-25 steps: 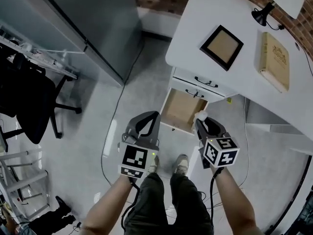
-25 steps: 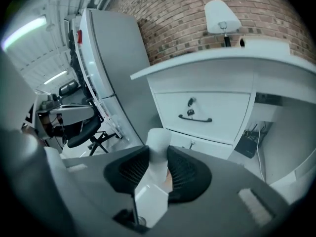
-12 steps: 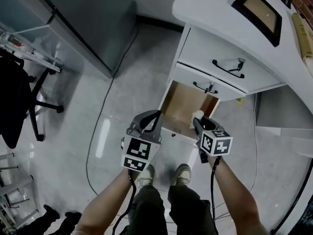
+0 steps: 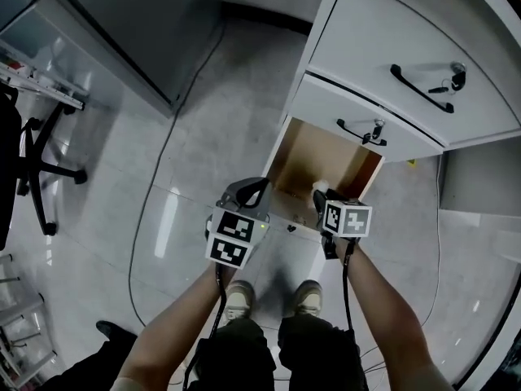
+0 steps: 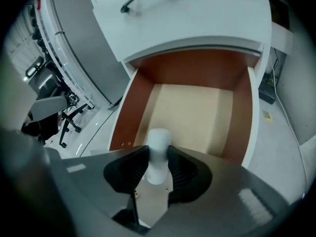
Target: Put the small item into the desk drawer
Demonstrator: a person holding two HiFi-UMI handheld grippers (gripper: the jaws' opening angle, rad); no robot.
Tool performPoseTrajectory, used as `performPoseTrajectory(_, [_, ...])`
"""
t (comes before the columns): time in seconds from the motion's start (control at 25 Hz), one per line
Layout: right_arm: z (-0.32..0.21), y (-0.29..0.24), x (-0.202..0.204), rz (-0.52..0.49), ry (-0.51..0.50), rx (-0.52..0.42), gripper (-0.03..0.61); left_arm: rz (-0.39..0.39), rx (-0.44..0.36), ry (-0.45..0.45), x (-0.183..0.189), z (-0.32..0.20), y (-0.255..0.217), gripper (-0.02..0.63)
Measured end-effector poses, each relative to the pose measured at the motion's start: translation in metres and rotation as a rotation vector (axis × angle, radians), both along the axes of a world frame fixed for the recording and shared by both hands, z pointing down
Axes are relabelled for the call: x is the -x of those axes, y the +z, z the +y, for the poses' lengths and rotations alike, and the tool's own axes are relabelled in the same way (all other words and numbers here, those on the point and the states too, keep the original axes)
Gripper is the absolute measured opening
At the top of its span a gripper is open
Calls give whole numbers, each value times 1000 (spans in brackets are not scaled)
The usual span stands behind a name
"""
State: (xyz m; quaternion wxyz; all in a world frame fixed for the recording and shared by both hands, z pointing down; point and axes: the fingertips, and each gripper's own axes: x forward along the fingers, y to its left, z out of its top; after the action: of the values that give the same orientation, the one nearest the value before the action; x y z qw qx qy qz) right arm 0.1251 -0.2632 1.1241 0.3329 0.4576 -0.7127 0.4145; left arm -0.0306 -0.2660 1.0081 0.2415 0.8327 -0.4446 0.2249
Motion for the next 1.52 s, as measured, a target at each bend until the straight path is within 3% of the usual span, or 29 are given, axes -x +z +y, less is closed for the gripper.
performPoseTrajectory(0.28, [5, 44, -3, 52, -22, 71, 133, -1, 17, 22, -7, -3, 26, 3])
performPoseTrajectory(0.44, [7, 41, -6, 33, -16, 89, 150, -9, 37, 21, -7, -4, 23, 3])
performPoseTrajectory(0.52, [7, 34, -9, 22, 0, 95, 109, -11, 52, 20, -7, -4, 18, 3])
performPoseTrajectory(0.64, [11, 13, -11, 13, -1, 101, 95, -20, 55, 30, -5, -2, -1, 3])
performPoseTrajectory(1.0, [23, -119, 2, -35, -9, 58, 69, -39, 62, 35, 9, 10, -110, 3])
performPoseTrajectory(1.28, [10, -259, 3, -31, -19, -73, 51, -30, 74, 41, 18, 18, -214, 3])
performPoseTrajectory(1.52, [12, -376, 8, -79, -35, -158, 41, -16, 24, 44, 18, 13, -304, 3])
